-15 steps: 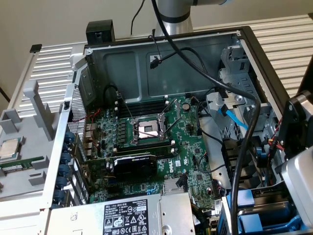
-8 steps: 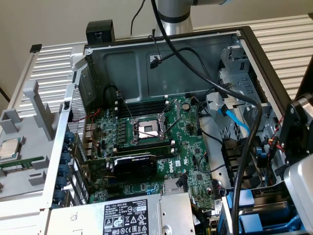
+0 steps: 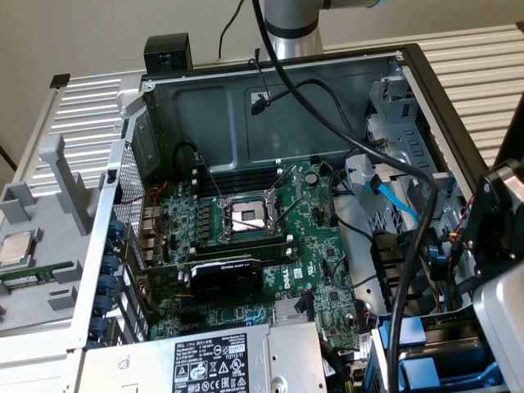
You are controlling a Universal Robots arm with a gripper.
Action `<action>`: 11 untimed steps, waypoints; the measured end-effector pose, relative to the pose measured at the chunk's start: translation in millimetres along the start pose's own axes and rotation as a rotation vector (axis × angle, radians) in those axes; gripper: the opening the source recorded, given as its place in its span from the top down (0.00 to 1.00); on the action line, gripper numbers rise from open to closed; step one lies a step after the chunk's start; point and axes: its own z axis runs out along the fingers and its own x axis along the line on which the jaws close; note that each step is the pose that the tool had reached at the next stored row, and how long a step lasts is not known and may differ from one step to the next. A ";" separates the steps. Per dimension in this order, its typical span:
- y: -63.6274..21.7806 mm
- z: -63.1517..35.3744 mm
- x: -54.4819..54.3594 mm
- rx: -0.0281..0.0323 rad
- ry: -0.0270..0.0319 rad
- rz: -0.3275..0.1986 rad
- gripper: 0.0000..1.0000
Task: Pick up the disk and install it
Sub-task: 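Insert the first disk wire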
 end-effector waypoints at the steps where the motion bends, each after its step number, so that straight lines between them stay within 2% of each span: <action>1: 0.0 0.1 0.1 -0.0003 -0.0001 -0.001 0.62; 3: 0.0 0.3 0.2 -0.0011 -0.0004 -0.002 0.62; 4: -0.1 0.4 0.3 -0.0015 -0.0006 -0.003 0.69; 11: -1.5 0.6 2.1 -0.0077 -0.0044 -0.016 0.69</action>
